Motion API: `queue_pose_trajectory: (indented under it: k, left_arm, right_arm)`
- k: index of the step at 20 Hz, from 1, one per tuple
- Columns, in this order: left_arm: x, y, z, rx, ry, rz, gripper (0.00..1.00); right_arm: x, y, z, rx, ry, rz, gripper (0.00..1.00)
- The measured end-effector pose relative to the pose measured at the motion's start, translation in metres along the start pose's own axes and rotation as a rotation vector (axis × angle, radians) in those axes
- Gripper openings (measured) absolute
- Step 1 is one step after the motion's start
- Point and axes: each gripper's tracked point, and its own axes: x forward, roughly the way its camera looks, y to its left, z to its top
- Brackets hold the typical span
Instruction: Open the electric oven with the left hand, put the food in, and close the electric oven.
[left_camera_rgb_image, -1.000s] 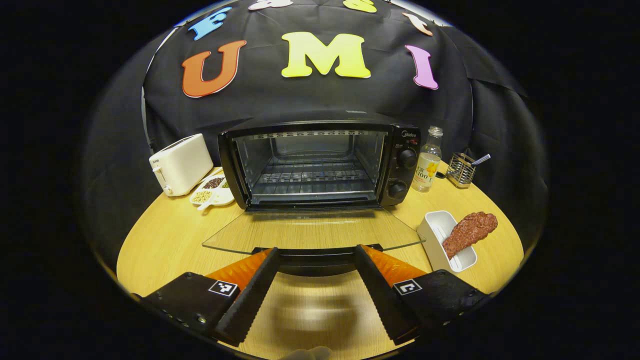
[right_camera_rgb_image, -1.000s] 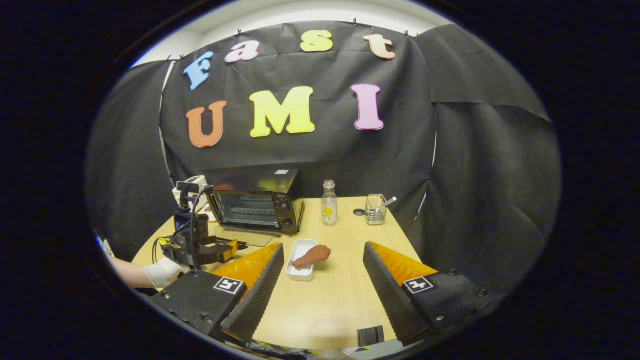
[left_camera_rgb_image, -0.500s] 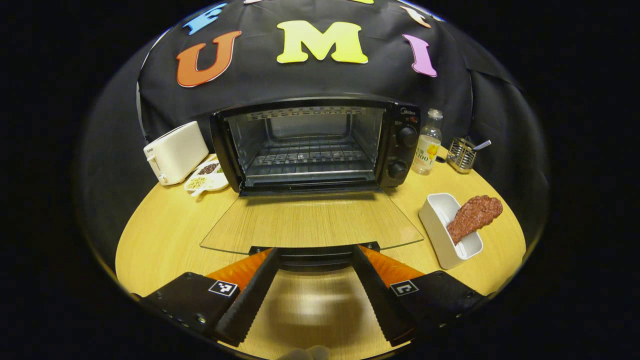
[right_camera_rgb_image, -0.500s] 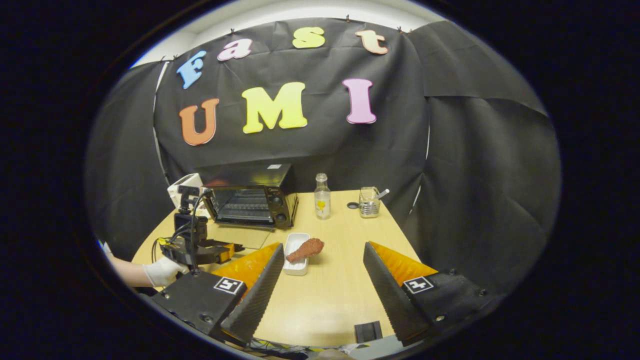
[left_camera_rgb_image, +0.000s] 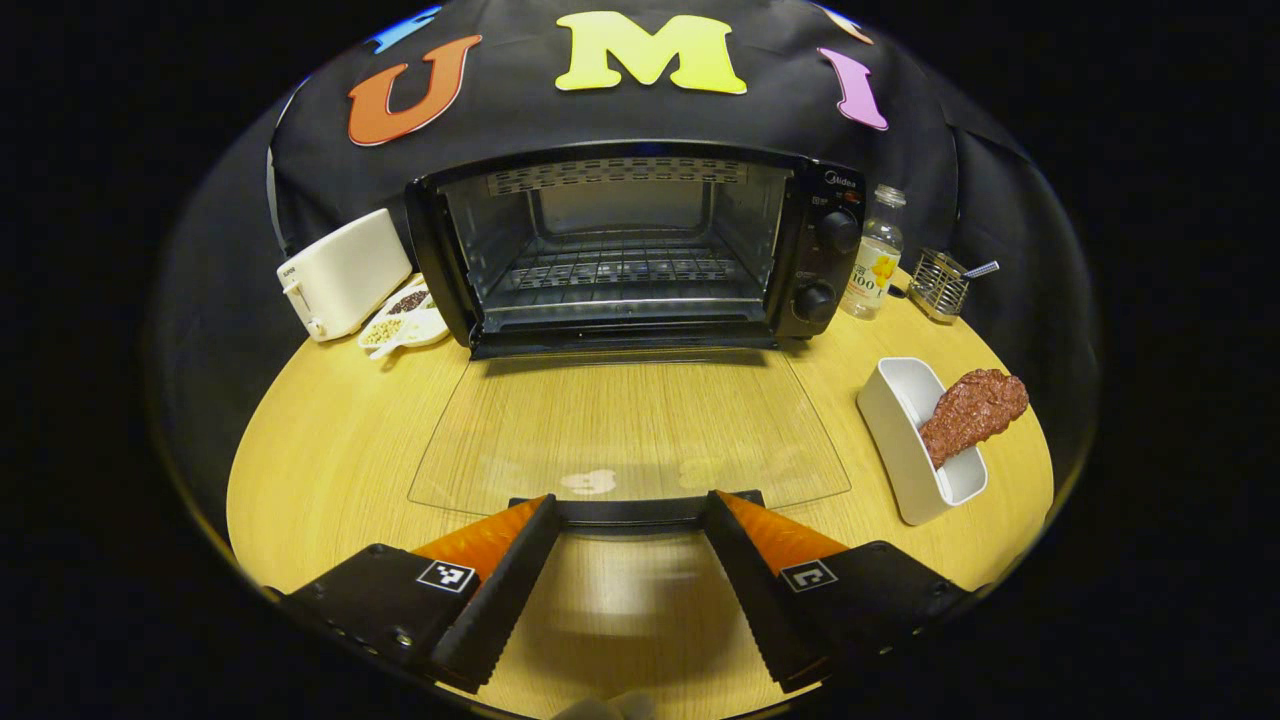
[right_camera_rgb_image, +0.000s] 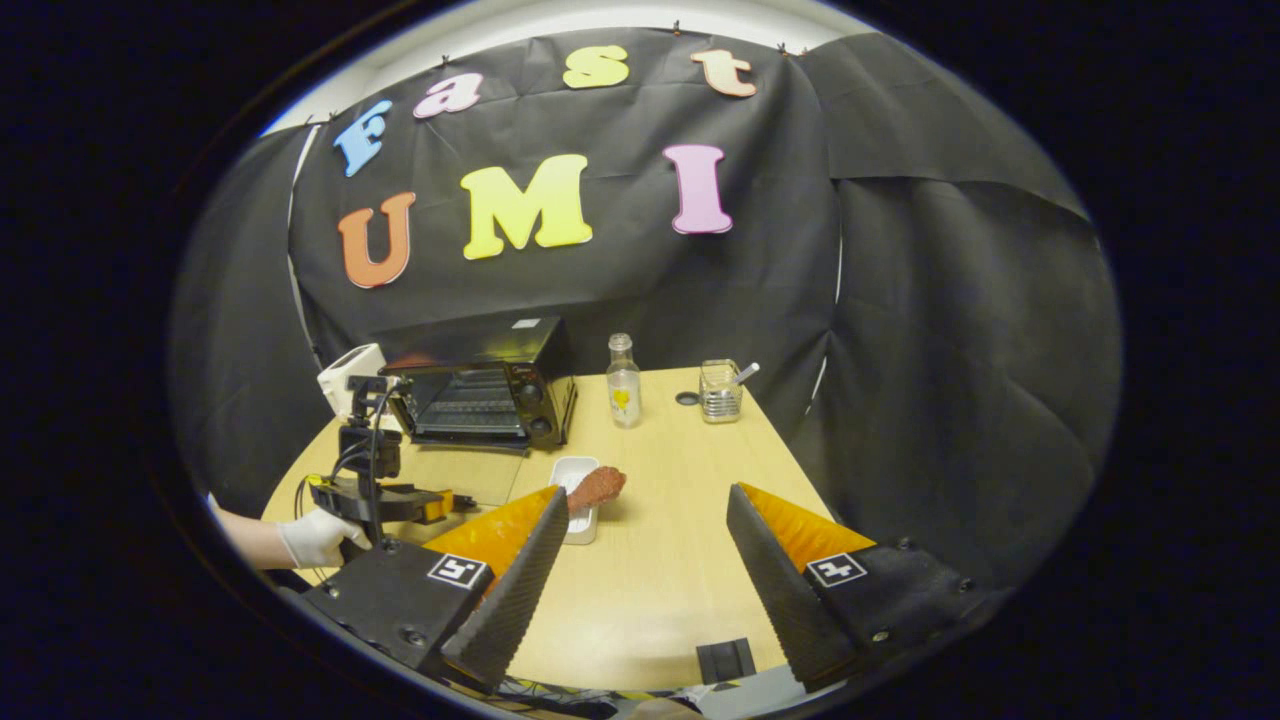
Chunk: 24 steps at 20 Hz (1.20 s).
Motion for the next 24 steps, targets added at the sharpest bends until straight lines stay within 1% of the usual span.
queue_pose_trajectory:
  k: [3, 6, 7, 9, 12, 14, 15, 18, 19, 20, 22, 23, 24]
  left_arm:
    - [0.000, 0.000, 0.000, 0.002, -0.005, -0.007, 0.95]
    - [-0.010, 0.002, 0.010, 0.001, -0.063, -0.013, 0.95]
    - [-0.017, 0.005, 0.012, 0.004, -0.077, -0.004, 0.95]
    - [-0.033, 0.014, 0.023, 0.012, -0.133, 0.010, 0.96]
    - [-0.070, 0.018, 0.037, 0.017, -0.204, 0.023, 0.95]
    - [-0.093, 0.018, 0.044, 0.021, -0.236, 0.035, 0.95]
    - [-0.105, 0.018, 0.048, 0.019, -0.252, 0.044, 0.95]
    - [-0.137, 0.019, 0.057, -0.009, -0.281, 0.085, 0.95]
    - [-0.146, 0.020, 0.058, -0.026, -0.281, 0.108, 0.95]
    - [-0.154, 0.022, 0.059, -0.047, -0.281, 0.133, 0.95]
    - [-0.169, 0.024, 0.063, -0.087, -0.282, 0.182, 0.95]
    - [-0.175, 0.024, 0.064, -0.098, -0.283, 0.203, 0.95]
    - [-0.180, 0.025, 0.065, -0.105, -0.285, 0.225, 0.95]
  right_arm:
    - [0.008, -0.003, -0.003, 0.020, 0.017, 0.013, 1.00]
    - [0.025, -0.005, -0.009, 0.065, 0.059, 0.048, 1.00]
    - [0.034, -0.006, -0.012, 0.083, 0.078, 0.062, 1.00]
    - [0.056, -0.005, -0.019, 0.109, 0.121, 0.108, 1.00]
    - [0.101, -0.002, -0.037, 0.119, 0.210, 0.187, 0.96]
    - [0.130, 0.002, -0.052, 0.162, 0.285, 0.250, 0.92]
    - [0.144, 0.006, -0.058, 0.191, 0.323, 0.286, 0.92]
    - [0.184, 0.021, -0.068, 0.290, 0.419, 0.390, 0.83]
    - [0.196, 0.027, -0.071, 0.321, 0.448, 0.418, 0.75]
    - [0.207, 0.031, -0.073, 0.352, 0.477, 0.441, 0.78]
    - [0.224, 0.036, -0.076, 0.406, 0.526, 0.482, 0.62]
    - [0.232, 0.037, -0.079, 0.422, 0.543, 0.495, 0.63]
    - [0.236, 0.040, -0.082, 0.433, 0.562, 0.515, 0.48]
